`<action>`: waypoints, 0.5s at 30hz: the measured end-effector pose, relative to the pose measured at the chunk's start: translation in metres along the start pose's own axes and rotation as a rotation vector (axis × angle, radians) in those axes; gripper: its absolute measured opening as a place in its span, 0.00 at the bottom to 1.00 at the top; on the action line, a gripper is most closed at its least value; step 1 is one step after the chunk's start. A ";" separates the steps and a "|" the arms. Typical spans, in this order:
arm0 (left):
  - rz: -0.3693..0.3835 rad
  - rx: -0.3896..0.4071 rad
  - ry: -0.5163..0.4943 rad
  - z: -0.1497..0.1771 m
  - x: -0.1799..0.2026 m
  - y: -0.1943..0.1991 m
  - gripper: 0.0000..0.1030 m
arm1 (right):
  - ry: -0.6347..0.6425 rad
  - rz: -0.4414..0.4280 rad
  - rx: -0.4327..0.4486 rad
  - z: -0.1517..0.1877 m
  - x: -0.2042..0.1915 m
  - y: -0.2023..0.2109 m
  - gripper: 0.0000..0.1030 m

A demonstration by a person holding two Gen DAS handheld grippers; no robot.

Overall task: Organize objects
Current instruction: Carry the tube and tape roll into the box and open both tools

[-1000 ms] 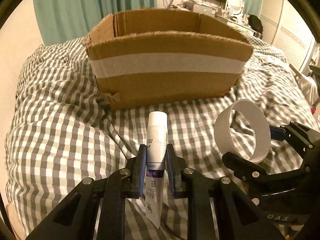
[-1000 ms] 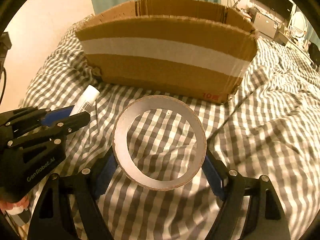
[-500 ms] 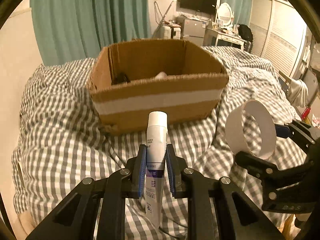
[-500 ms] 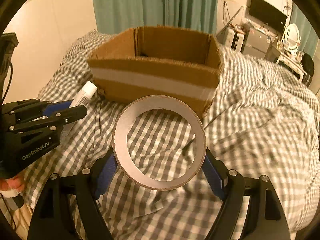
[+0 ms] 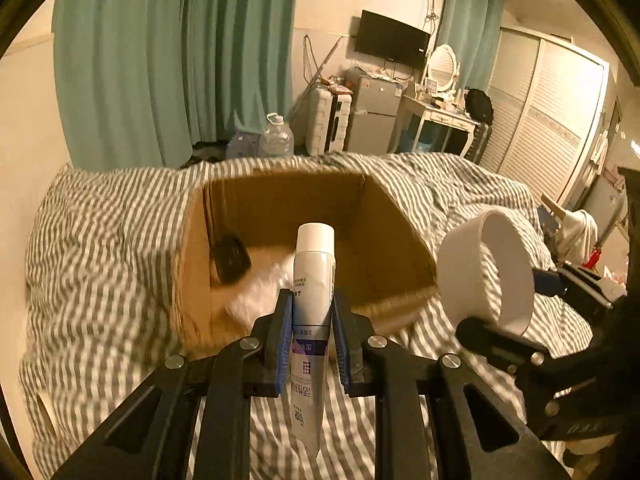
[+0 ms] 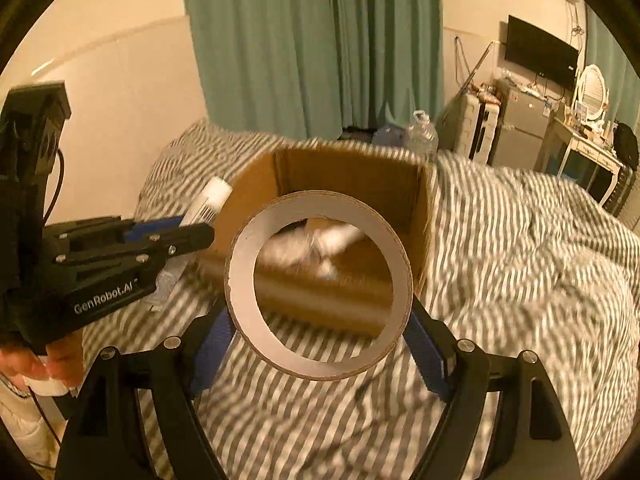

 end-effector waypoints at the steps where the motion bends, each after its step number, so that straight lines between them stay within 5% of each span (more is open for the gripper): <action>1: -0.002 0.000 0.001 -0.007 -0.002 -0.005 0.18 | 0.000 0.003 0.008 -0.010 0.003 -0.003 0.77; 8: -0.002 -0.054 0.007 -0.049 -0.022 -0.071 0.18 | -0.013 -0.001 0.014 -0.064 0.034 -0.050 0.77; 15: -0.027 -0.151 0.002 -0.066 -0.038 -0.152 0.18 | -0.031 0.004 -0.086 -0.081 0.071 -0.141 0.77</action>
Point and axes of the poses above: each gripper's, at about its wrist camera, not at the fingertips, and y roughly against the way its jaws point, x to its right, z to its underside, the point moved 2 cm from there along -y, roughly the way its jaws point, and after that the axes turned 5 degrees about -z, right-handed, at the moved point
